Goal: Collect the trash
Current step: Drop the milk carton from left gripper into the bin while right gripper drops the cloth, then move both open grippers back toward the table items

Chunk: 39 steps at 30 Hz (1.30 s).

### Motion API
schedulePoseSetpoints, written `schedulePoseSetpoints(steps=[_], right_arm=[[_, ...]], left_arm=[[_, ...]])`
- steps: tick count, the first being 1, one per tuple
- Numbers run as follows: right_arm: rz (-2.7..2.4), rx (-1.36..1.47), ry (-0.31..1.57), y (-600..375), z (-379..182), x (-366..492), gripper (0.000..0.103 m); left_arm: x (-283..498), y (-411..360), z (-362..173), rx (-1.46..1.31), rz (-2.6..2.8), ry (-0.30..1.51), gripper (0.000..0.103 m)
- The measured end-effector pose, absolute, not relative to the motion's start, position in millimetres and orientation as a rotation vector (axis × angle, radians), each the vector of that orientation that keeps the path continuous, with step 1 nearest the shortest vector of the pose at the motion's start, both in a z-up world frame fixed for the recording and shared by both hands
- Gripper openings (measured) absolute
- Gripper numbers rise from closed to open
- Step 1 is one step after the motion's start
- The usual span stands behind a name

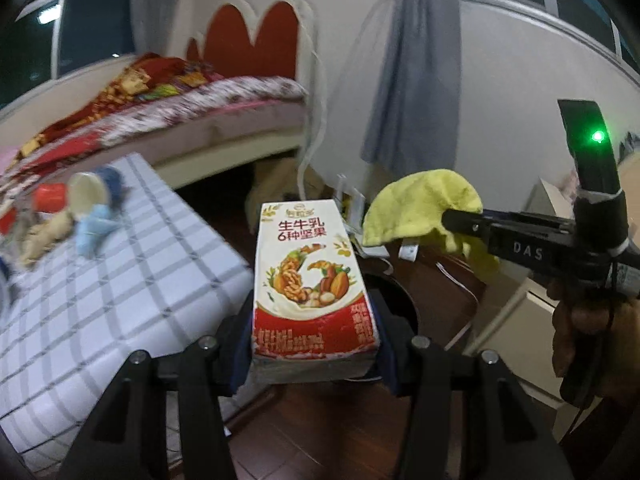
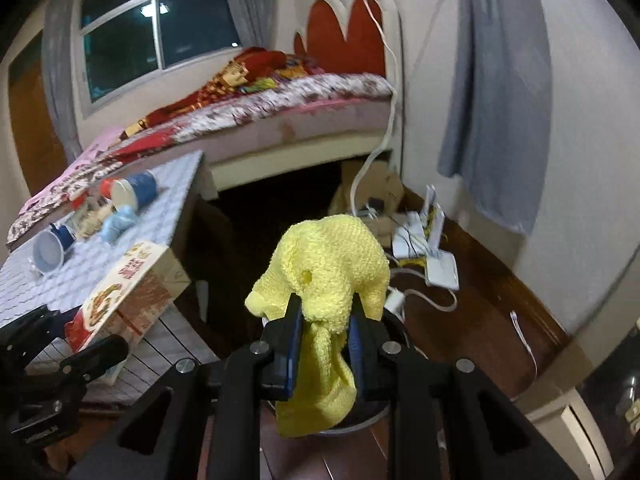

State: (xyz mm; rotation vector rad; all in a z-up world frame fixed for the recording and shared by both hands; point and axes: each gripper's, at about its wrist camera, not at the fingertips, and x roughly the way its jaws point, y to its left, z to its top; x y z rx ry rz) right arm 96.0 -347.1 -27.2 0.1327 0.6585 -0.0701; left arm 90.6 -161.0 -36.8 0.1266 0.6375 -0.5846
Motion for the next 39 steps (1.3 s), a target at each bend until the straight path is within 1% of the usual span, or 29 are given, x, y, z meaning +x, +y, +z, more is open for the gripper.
schedulePoseSetpoints(steps=[5, 13, 15, 16, 17, 18, 19, 20, 21, 23, 28, 30, 32, 34, 36, 39], right_arm=[[-0.084, 0.149, 0.718, -370.0, -55.4, 96.9, 0.023], [-0.031, 0.182, 0.796, -388.4, -96.7, 131.1, 0.023], [-0.004, 0.198, 0.825, -390.2, -106.4, 141.7, 0.025], [0.006, 0.195, 0.847, -390.4, -111.9, 147.8, 0.029], [0.000, 0.188, 0.862, -390.1, -115.7, 151.3, 0.048], [-0.026, 0.182, 0.891, -392.2, -121.5, 156.1, 0.060], [-0.065, 0.183, 0.904, -396.5, -124.9, 158.2, 0.075], [-0.100, 0.193, 0.900, -402.6, -125.8, 157.9, 0.075], [-0.122, 0.219, 0.903, -409.7, -125.9, 157.1, 0.075], [-0.145, 0.262, 0.904, -420.7, -123.0, 153.9, 0.075], [-0.186, 0.273, 0.882, -425.3, -105.9, 139.6, 0.076], [-0.191, 0.272, 0.869, -421.6, -97.9, 135.0, 0.082], [-0.191, 0.250, 0.866, -411.4, -91.0, 131.4, 0.093], [-0.183, 0.221, 0.855, -401.2, -83.3, 128.2, 0.097], [-0.174, 0.186, 0.845, -388.2, -73.6, 124.9, 0.098], [-0.171, 0.134, 0.824, -371.4, -58.6, 118.9, 0.102]], left_arm=[[102.4, -188.3, -59.4, 0.143, -0.625, 0.712, 0.052], [145.4, -212.6, -94.9, 0.134, -0.631, 0.828, 0.053], [153.9, -214.9, -100.8, 0.122, -0.641, 0.851, 0.053], [157.6, -218.1, -103.7, 0.115, -0.655, 0.867, 0.053], [159.0, -219.0, -106.3, 0.112, -0.658, 0.876, 0.056], [159.8, -219.9, -108.4, 0.119, -0.625, 0.877, 0.068], [160.9, -218.9, -109.8, 0.116, -0.605, 0.878, 0.076], [159.9, -216.2, -110.7, 0.108, -0.583, 0.876, 0.087], [158.8, -213.7, -110.8, 0.101, -0.560, 0.877, 0.094], [154.5, -206.9, -108.2, 0.092, -0.522, 0.869, 0.098], [146.8, -187.8, -93.8, 0.072, -0.471, 0.832, 0.101], [140.1, -179.6, -84.1, 0.067, -0.451, 0.810, 0.102], [137.7, -170.6, -76.2, 0.062, -0.438, 0.791, 0.102], [133.5, -160.8, -69.0, 0.063, -0.423, 0.772, 0.102], [125.9, -152.6, -59.6, 0.074, -0.403, 0.748, 0.102], [125.0, -143.3, -50.6, 0.081, -0.374, 0.723, 0.102]])
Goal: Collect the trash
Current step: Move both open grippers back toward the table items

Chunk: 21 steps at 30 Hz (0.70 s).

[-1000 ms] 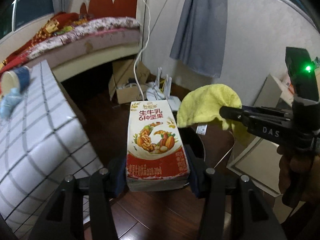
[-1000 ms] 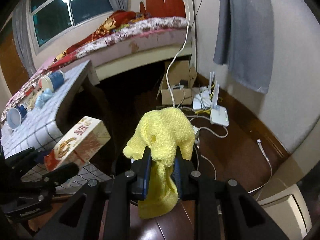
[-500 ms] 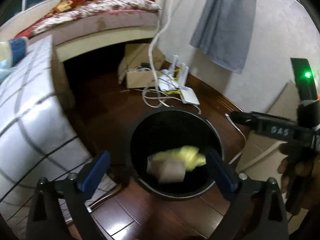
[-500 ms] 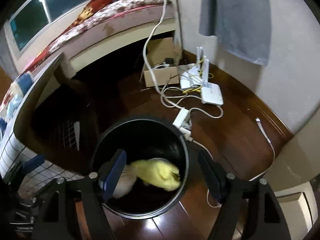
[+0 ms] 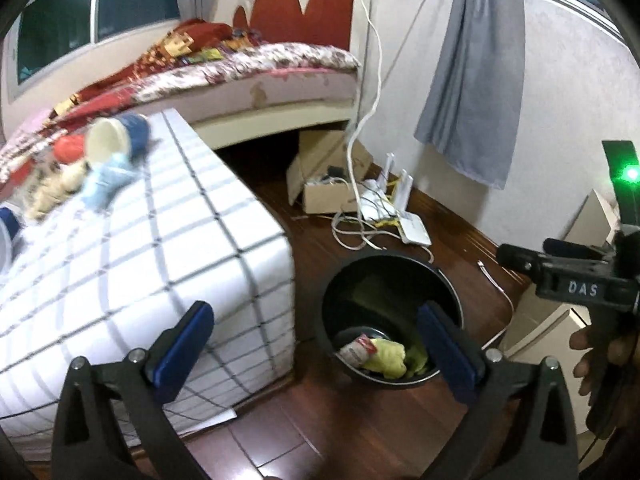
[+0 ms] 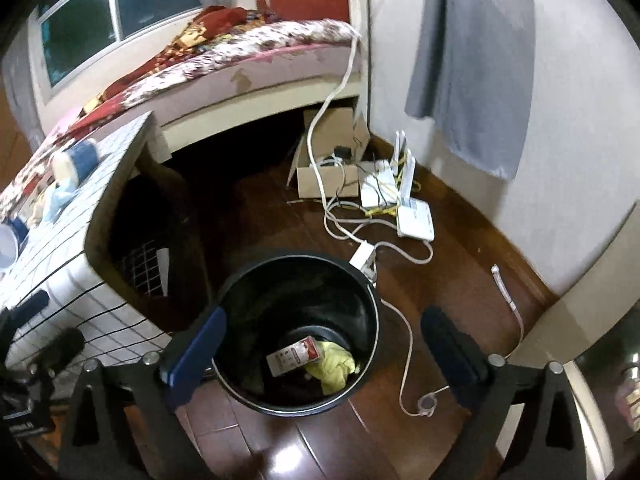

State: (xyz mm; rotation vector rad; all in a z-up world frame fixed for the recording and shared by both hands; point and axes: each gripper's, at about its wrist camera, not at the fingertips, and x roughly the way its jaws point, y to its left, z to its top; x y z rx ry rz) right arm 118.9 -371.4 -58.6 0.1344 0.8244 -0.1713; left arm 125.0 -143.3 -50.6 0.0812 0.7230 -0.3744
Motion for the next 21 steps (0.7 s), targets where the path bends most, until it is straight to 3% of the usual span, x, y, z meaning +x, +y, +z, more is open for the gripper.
schedulePoseSetpoints(steps=[21], right_arm=[[0.009, 0.015, 0.705, -245.0, -6.1, 127.7, 0.102]], left_arm=[[116.4, -14.5, -9.6, 0.009, -0.144, 0.623, 0.102]])
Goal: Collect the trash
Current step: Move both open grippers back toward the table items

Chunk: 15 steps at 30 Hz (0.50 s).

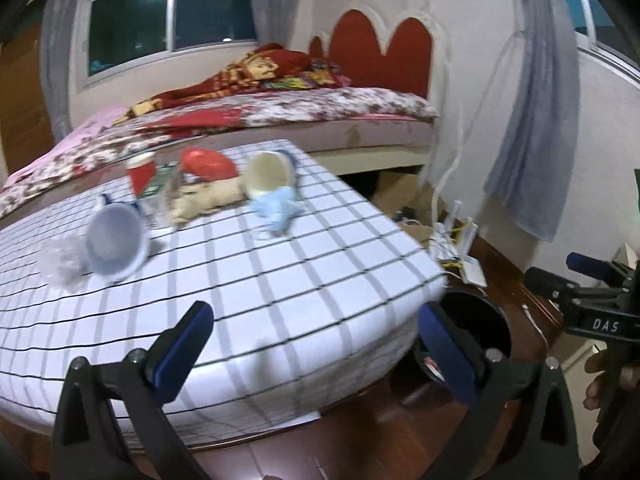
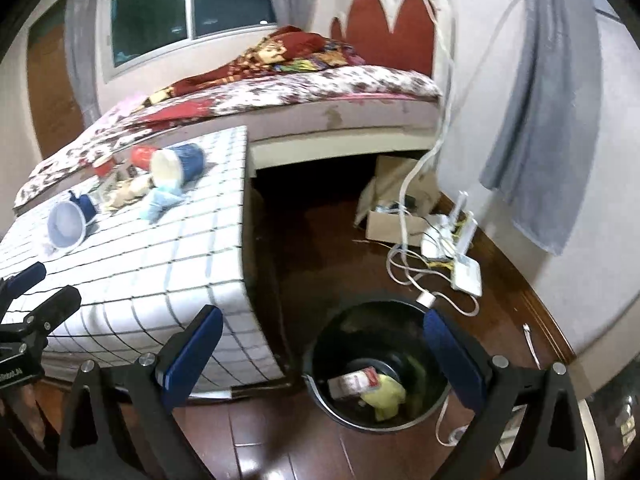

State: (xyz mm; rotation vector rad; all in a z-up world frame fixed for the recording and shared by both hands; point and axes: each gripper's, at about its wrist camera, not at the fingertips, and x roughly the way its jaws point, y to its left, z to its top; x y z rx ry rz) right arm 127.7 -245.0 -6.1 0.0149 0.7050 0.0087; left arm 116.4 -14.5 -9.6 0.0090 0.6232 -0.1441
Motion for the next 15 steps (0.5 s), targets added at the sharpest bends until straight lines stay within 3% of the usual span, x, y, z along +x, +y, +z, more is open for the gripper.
schedulePoseSetpoints(steps=[15], right_arm=[[0.218, 0.036, 0.664, -134.7, 8.1, 173.9, 0.102]], left_arm=[[113.5, 110.6, -17.3, -0.073, 0.080, 0.625, 0.102]])
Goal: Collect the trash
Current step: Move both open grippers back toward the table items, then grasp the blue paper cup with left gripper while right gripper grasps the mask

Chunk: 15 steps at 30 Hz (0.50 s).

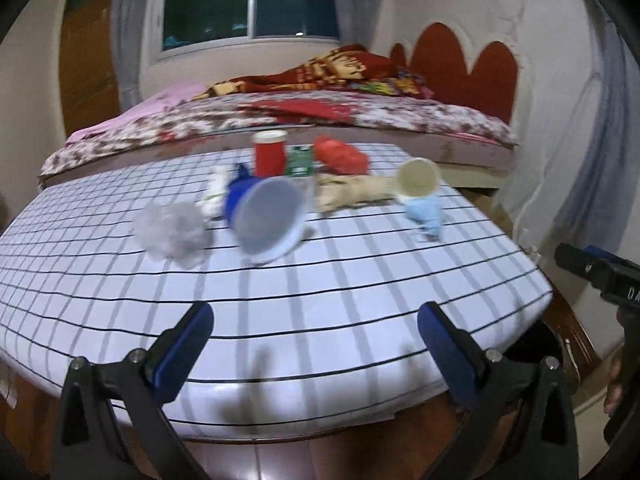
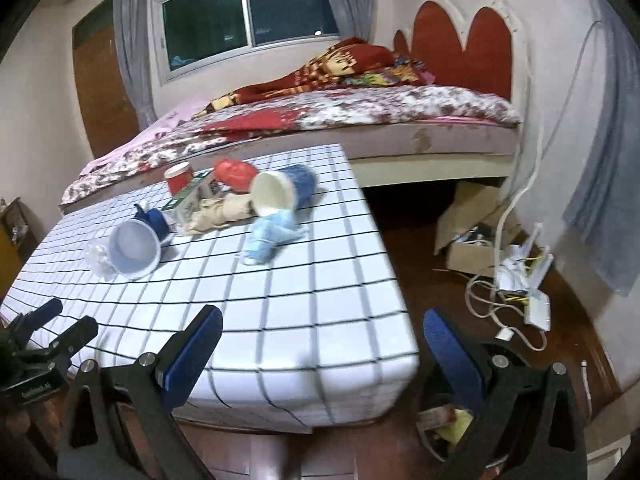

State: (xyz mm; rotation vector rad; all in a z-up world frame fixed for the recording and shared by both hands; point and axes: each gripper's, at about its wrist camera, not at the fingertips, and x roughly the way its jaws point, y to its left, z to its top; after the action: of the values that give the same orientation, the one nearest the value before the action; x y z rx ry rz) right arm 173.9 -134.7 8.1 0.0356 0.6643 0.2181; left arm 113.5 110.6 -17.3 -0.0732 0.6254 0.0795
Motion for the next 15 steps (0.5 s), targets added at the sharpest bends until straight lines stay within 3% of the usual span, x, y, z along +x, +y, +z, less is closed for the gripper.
schedulePoseSetpoints(steps=[4, 6, 9, 15], right_arm=[[0.253, -0.005, 0.679, -101.0, 2.6, 189.4, 0.102], [0.276, -0.018, 0.684, -88.1, 1.9, 198.4, 0.102], [0.291, -0.031, 0.669, -72.5, 2.6, 215.7, 0.102], [0.268, 0.005, 0.731, -55.0, -17.1, 262.5, 0.090]], left_arm=[[116.8, 141.4, -22.4, -0.095, 0.122, 0.628, 0.096], [125.0, 153.5, -25.3, -0.121, 0.116, 0.641, 0.081], [145.1, 168.2, -30.3, -0.160, 0.106, 0.664, 0.067], [185.0, 176.1, -43.5, -0.170, 0.125, 0.709, 0.061]])
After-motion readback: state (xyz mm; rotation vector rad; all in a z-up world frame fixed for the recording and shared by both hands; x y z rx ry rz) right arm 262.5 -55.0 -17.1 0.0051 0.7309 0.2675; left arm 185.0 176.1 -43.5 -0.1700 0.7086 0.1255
